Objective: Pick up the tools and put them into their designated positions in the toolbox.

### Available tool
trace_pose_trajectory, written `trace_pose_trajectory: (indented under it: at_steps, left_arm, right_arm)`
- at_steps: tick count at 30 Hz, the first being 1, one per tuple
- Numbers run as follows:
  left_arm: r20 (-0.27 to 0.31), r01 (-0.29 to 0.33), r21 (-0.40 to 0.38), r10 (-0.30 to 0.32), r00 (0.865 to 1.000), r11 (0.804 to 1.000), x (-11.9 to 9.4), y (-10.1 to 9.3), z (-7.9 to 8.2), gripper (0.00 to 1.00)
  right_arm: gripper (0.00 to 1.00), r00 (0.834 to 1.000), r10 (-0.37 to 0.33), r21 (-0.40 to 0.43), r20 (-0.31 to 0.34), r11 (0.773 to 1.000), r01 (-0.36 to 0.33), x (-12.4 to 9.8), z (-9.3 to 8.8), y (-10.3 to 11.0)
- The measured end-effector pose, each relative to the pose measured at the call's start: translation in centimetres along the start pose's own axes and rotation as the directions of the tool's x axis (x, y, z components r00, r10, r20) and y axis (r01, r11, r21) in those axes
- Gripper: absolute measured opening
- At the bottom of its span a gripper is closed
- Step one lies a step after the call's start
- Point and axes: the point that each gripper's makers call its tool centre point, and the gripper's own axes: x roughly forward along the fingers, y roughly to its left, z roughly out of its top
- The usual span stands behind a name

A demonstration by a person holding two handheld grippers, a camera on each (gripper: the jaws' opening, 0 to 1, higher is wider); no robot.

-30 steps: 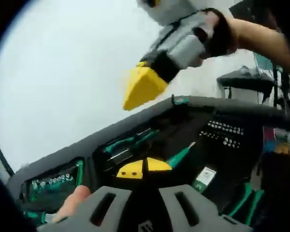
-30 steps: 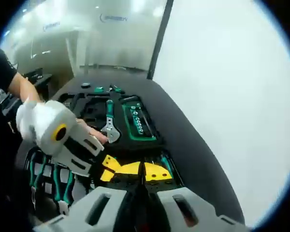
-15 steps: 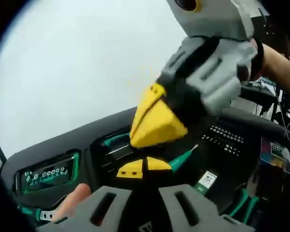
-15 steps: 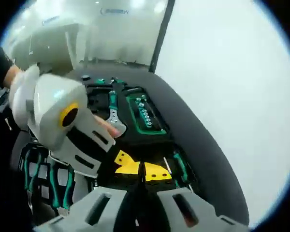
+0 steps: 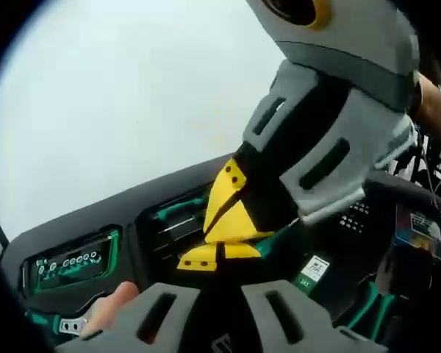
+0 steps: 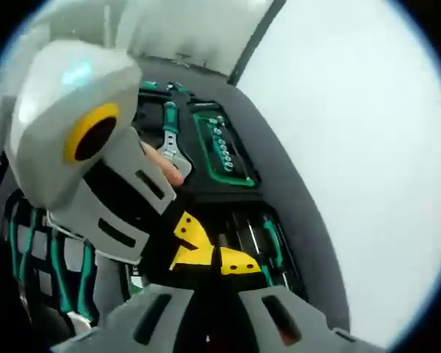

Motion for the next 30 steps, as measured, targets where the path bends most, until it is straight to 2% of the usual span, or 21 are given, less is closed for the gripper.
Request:
trace_pose_trajectory:
  at_steps: [1,2,3,4,5,6,8,9,11,12,15,17,19,20,22,23,24,26,28,29,30]
  left_arm:
    - [-0.002,0.003,0.005,-0.003,1.0,1.0,0.1,-0.1,0.1,0.0]
    - [-0.063,0.015,-0.004,-0.015,0.998,1.0,0.1,-0.2,-0.8,0.0]
    - [-0.023,0.005,0.075,-0.003,1.0,0.997,0.0,0.7,-0.4,0.0]
    - [-0.01,-0.005,0.072,0.006,1.0,0.997,0.0,1.3,-0.2,0.0]
    - [-0.005,-0.01,0.09,0.01,1.0,0.996,0.3,0.1,-0.4,0.0]
    - [-0.01,-0.001,0.066,0.002,1.0,0.998,0.5,0.1,-0.6,0.0]
    - [-0.003,0.019,0.037,-0.019,1.0,0.999,0.0,-0.4,-0.5,0.0]
    - [0.001,0.062,0.048,-0.063,0.998,0.997,0.3,-0.6,0.0,0.0]
    - [0.0,0.068,0.057,-0.068,0.998,0.996,0.0,-0.9,0.3,0.0]
    - [-0.021,0.072,0.008,-0.072,0.997,0.997,-0.3,-1.1,0.0,0.01]
    - [-0.042,0.102,-0.049,-0.104,0.994,0.994,0.0,-0.6,0.1,0.01]
    - [0.026,0.103,-0.021,-0.102,0.994,0.994,-0.7,-1.2,1.1,0.01]
    - [0.041,0.161,-0.018,-0.161,0.986,0.987,-0.4,-2.3,1.6,0.01]
    - [0.027,0.172,-0.001,-0.172,0.985,0.985,-0.3,-3.0,1.6,0.01]
    - [-0.02,0.184,0.034,-0.184,0.983,0.982,0.0,-4.1,1.0,0.01]
    - [-0.041,0.196,0.036,-0.194,0.98,0.98,0.3,-4.4,0.7,0.01]
    - [-0.004,0.195,0.054,-0.195,0.981,0.979,0.3,-4.7,1.3,0.01]
    - [-0.015,0.185,0.073,-0.184,0.983,0.98,0.3,-4.8,1.3,0.01]
    - [-0.029,0.163,0.07,-0.161,0.986,0.984,1.0,-4.0,1.3,0.0]
    - [-0.038,0.171,0.026,-0.17,0.985,0.985,1.2,-3.9,1.3,0.0]
    - [-0.036,0.175,0.035,-0.173,0.984,0.984,1.3,-3.8,1.3,0.0]
  right_arm:
    - [0.0,0.999,-0.021,-0.026,-0.035,0.999,0.02,0.2,-0.7,-0.1]
    - [0.0,0.999,-0.019,0.007,-0.05,1.0,0.019,0.7,-1.2,0.5]
    - [0.0,0.993,-0.047,-0.085,-0.104,0.996,0.039,0.7,-2.3,-0.5]
    - [0.0,0.999,-0.028,-0.107,-0.03,0.994,0.025,0.9,-1.1,-0.7]
    - [0.0,0.999,-0.033,0.033,-0.018,0.999,0.034,0.6,-1.3,-1.1]
    - [0.0,0.998,-0.055,0.122,-0.017,0.991,0.057,0.4,-1.5,-1.8]
    - [0.0,1.0,0.0,0.157,0.003,0.988,-0.001,0.3,-1.8,-1.1]
    - [0.0,1.0,-0.014,0.139,-0.006,0.99,0.015,0.2,-2.1,-1.4]
    - [0.0,0.999,-0.023,0.135,-0.025,0.99,0.026,-0.9,-2.4,-2.3]
    - [0.0,1.0,-0.004,0.209,-0.025,0.978,0.009,-1.6,-2.4,-2.4]
    - [0.0,0.998,0.057,0.301,0.014,0.952,-0.059,-3.6,-1.7,-2.3]
    - [0.0,0.997,0.075,0.32,-0.01,0.945,-0.068,-4.4,-2.3,-2.2]
    - [0.0,0.995,0.089,0.297,-0.052,0.952,-0.069,-4.5,-3.3,-1.8]
    - [0.0,0.996,0.078,0.301,-0.048,0.952,-0.059,-4.6,-3.5,-2.1]
    - [0.0,0.997,0.077,0.381,-0.029,0.923,-0.06,-4.6,-3.5,-2.2]
    - [0.0,0.997,0.068,0.445,-0.027,0.894,-0.049,-4.6,-3.6,-2.4]
    - [0.0,0.998,0.053,0.499,-0.042,0.866,-0.025,-4.8,-4.0,-2.7]
    - [0.0,0.996,-0.073,0.609,-0.057,0.788,0.093,-5.1,-4.7,-5.0]
    - [0.0,0.994,-0.108,0.632,0.001,0.77,0.083,-5.4,-4.3,-5.6]
    - [0.0,0.993,-0.12,0.638,0.007,0.765,0.088,-5.4,-4.3,-5.8]
    - [0.0,0.988,-0.153,0.656,-0.021,0.744,0.129,-5.7,-4.7,-6.1]
